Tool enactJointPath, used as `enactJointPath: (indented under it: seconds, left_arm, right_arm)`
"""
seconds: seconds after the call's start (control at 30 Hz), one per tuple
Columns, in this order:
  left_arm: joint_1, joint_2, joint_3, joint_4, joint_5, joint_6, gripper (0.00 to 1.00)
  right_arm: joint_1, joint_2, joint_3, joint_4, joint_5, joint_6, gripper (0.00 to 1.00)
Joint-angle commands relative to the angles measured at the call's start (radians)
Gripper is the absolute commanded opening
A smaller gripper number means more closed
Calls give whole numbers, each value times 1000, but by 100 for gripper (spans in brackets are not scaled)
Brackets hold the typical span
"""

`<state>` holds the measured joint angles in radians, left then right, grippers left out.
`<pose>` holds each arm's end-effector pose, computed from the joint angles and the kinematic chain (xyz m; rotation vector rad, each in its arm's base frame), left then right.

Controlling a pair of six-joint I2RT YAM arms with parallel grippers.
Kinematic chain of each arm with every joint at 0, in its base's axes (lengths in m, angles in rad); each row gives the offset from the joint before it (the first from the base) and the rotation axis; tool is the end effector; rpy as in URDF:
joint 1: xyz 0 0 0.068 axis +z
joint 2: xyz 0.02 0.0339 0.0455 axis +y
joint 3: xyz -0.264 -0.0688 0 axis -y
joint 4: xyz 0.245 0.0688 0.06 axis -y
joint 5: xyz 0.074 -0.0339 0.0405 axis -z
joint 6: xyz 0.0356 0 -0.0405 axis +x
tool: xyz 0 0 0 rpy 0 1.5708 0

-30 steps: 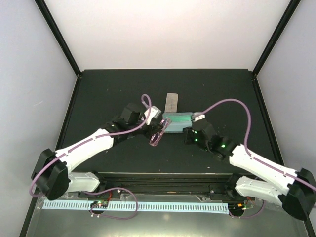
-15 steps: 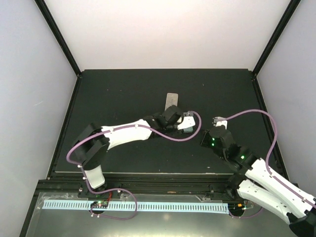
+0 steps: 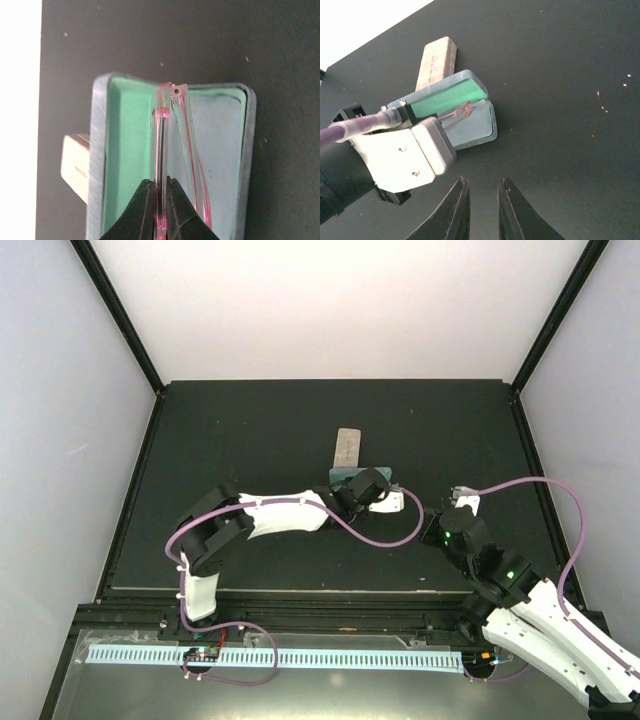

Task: Organize the sunglasses
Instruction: Place the sunglasses in the sunglasses case.

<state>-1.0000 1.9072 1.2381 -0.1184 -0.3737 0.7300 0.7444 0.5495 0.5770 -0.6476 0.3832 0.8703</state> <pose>0.2336 -0.3398 0.1819 1.6363 1.6308 0.3034 0.1011 0.0750 0.2559 0.3535 2.1569 0.5171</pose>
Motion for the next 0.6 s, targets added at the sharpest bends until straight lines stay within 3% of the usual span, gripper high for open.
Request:
enactJointPath:
  seconds: [0.0,0.3,0.57]
  left_arm:
    - [-18,53,73,80,-52,96,1]
    - [-15,118,52,181,-49,236,2]
    - [-6,169,47,207,-70,272,2]
  right_arm:
    - [-4,-21,-23,-43,21,35,18]
    - [-4,-24,-18,-59,-12,24,19]
    - [-4,-21,-17,-73,-14,38,19]
